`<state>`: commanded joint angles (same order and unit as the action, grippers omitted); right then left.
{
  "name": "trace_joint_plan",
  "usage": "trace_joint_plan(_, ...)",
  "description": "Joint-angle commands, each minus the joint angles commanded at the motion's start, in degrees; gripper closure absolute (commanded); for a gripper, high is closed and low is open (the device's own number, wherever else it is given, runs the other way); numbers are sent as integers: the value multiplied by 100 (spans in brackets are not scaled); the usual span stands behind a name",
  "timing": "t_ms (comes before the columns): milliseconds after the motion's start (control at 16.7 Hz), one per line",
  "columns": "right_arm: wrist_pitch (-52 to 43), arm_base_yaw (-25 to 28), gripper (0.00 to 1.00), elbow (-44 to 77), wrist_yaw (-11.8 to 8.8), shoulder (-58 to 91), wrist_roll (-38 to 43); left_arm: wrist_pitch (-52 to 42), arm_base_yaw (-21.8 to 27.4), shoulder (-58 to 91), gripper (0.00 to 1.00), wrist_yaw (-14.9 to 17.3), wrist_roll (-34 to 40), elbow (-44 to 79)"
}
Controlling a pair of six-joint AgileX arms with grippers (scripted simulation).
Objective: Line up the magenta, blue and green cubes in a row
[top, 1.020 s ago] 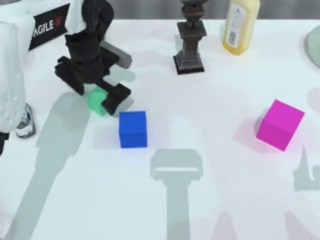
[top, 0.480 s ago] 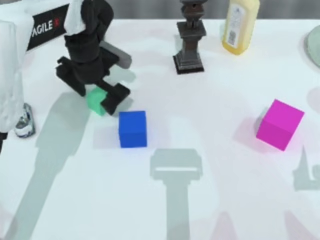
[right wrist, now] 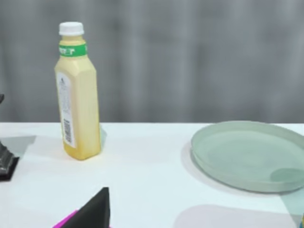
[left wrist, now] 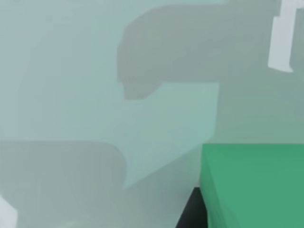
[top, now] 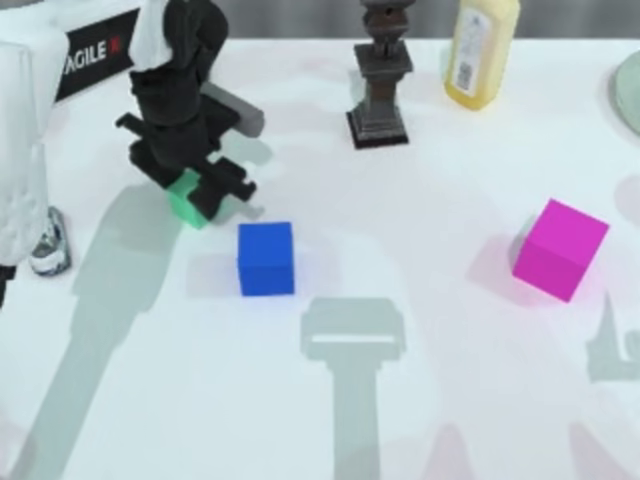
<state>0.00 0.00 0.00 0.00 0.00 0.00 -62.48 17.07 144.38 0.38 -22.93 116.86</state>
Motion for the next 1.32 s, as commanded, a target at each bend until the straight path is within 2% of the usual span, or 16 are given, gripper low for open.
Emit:
trace_joint_plan(60,0,0,0,0,0,0,0,0,0,0,98,0,0,0)
trace_joint_plan(120,0,0,0,0,0,0,0,0,0,0,100,0,0,0)
trace_joint_plan(660,0,0,0,0,0,0,0,-77,-3,-182,100,60,29,46)
trace_joint_plan(1080,0,0,0,0,0,0,0,-1343,-98,-317,100,56,40,1143)
trace_joint_plan(1320,0,0,0,0,0,0,0,-1506,-113,-357,100,58,42,1300)
